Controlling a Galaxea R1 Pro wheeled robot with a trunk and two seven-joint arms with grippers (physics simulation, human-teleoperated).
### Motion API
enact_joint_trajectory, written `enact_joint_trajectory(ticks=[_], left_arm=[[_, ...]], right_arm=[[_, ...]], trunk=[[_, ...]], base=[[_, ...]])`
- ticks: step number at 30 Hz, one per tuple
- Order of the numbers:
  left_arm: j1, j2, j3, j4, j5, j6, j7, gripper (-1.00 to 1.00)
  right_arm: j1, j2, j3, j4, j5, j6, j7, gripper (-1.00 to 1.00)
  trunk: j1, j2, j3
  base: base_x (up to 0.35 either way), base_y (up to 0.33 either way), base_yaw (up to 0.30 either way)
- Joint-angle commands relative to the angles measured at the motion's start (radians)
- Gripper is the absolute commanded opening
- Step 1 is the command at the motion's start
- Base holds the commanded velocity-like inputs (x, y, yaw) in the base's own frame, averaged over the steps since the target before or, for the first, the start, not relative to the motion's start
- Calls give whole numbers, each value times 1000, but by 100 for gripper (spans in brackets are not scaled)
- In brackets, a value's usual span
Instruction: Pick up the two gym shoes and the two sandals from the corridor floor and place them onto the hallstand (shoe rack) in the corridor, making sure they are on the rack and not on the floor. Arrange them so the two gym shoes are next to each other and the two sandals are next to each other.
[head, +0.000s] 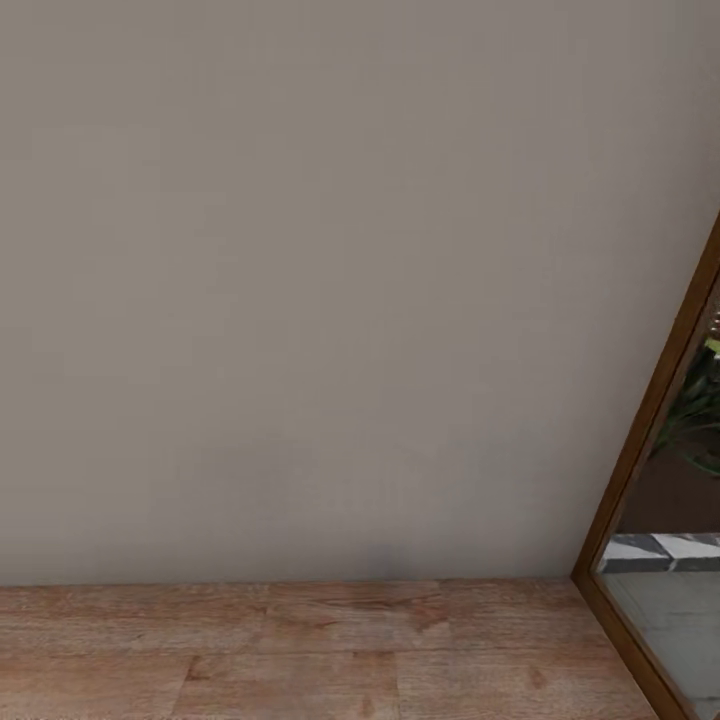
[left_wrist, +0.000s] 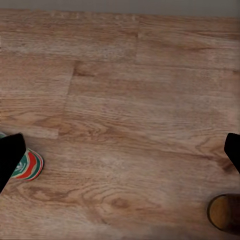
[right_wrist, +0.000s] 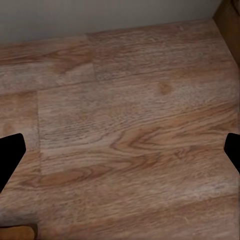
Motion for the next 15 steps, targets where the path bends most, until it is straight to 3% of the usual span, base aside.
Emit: enact_joint_trajectory(ticks=[1, 12, 15], left_arm=[[-1, 0, 2, 1, -1, -3, 0, 100], [0, 0, 2, 1, 1, -4, 0, 100], [0, 0, 2, 1, 1, -5, 0, 100]], right_arm=[[0, 0, 2, 1, -10, -4, 0, 100], [0, 0, 2, 1, -10, -4, 0, 100], [0, 0, 2, 1, -10, -4, 0, 100]], trunk=[[0, -1, -1], [0, -1, -1], [0, -1, -1]], base=[[0, -41, 124], [0, -14, 207], [-10, -11, 72]])
